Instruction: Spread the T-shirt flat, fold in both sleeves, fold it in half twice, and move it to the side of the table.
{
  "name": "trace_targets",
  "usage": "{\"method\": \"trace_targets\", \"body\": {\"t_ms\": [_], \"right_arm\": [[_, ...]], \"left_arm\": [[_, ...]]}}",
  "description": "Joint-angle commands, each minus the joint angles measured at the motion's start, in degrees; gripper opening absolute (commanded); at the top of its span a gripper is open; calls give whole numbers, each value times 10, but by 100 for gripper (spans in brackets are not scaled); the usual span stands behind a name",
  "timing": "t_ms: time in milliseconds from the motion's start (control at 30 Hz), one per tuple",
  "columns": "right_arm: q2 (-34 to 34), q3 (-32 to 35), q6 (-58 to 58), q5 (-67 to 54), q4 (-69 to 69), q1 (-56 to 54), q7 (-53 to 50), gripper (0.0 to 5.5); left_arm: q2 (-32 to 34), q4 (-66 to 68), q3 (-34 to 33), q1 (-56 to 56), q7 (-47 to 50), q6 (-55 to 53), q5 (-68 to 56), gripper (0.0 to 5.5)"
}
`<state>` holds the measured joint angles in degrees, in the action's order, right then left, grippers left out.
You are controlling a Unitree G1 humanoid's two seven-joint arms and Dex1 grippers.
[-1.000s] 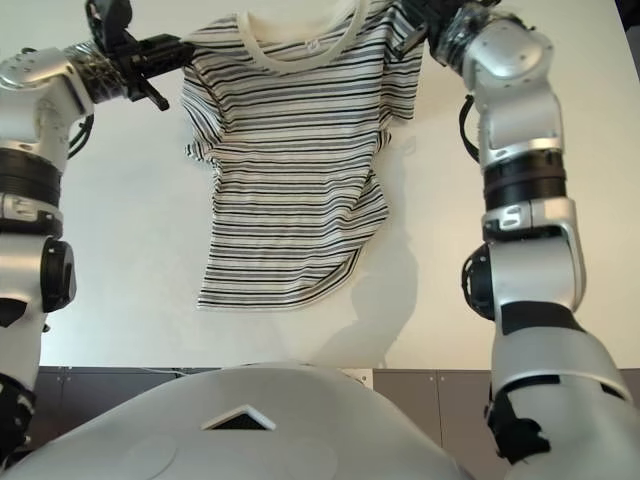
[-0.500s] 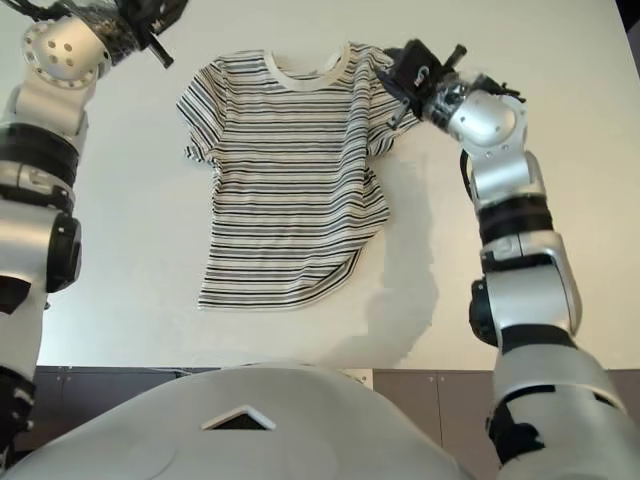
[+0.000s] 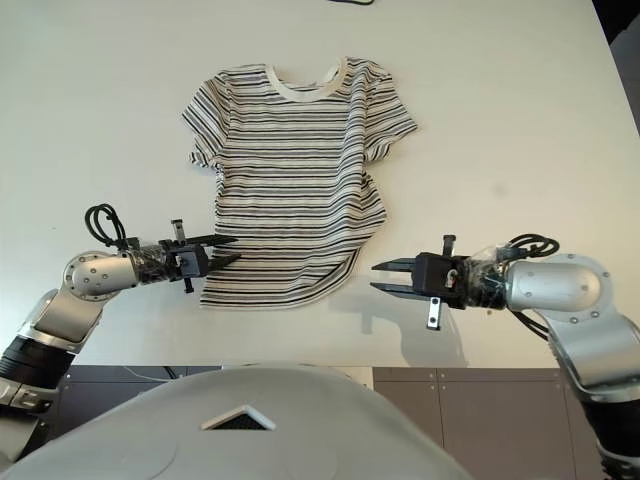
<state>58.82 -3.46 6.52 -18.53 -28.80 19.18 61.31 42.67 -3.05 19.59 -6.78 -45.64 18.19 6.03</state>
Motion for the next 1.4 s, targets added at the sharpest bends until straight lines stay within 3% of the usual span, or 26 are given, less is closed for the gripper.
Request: {"method": "trace_targets", "body": {"t_ms": [33,467,833,1033,1233,1400], "right_arm": [[-39,-47,28,22,38,-50,-6,104],[-142,-132,2,98,240,-181,3,104],[-143,-115,21,81,238,-222,34,104],[-155,-164,-11,142,291,-219,38,104],[-91,-172,56,151,310,-178,72,104],[25,-85,117,72,124,-41,95,104]], "left_arm": [[13,16,23,-18,-10,15,44,127],[40,60,45,-11,-28,64,81,127],[44,65,49,-2,-30,64,78,127],[42,68,53,1,-28,64,77,127],[43,74,43,22,-25,56,71,127],[49,22,24,-3,-28,26,44,127]]}}
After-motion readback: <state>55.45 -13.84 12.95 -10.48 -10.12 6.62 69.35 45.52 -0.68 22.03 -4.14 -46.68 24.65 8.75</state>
